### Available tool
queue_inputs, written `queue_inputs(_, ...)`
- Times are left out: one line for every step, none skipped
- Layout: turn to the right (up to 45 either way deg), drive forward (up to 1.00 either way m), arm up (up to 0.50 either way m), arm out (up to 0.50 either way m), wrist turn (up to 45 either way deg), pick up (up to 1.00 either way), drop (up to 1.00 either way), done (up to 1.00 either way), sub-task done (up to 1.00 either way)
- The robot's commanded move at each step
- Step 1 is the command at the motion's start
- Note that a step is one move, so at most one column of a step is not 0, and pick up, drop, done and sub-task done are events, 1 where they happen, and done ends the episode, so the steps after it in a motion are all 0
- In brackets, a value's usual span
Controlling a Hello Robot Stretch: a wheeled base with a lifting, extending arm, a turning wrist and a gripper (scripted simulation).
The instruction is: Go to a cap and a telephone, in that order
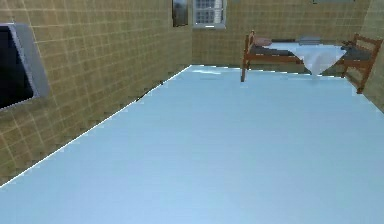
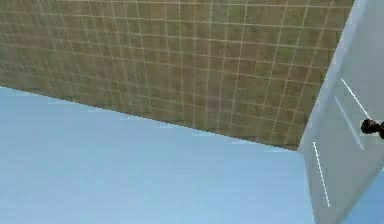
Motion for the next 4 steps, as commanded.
queue_inputs(21.0, 0.0, 0.0, 0.0, 0.0, 0.0, 0.0, 0.0, 0.0)
queue_inputs(0.0, 0.05, 0.0, 0.0, 0.0, 0.0, 0.0, 0.0, 0.0)
queue_inputs(0.0, 0.65, 0.0, 0.0, 0.0, 0.0, 0.0, 0.0, 0.0)
queue_inputs(15.0, 0.0, 0.0, 0.0, 0.0, 0.0, 0.0, 0.0, 0.0)
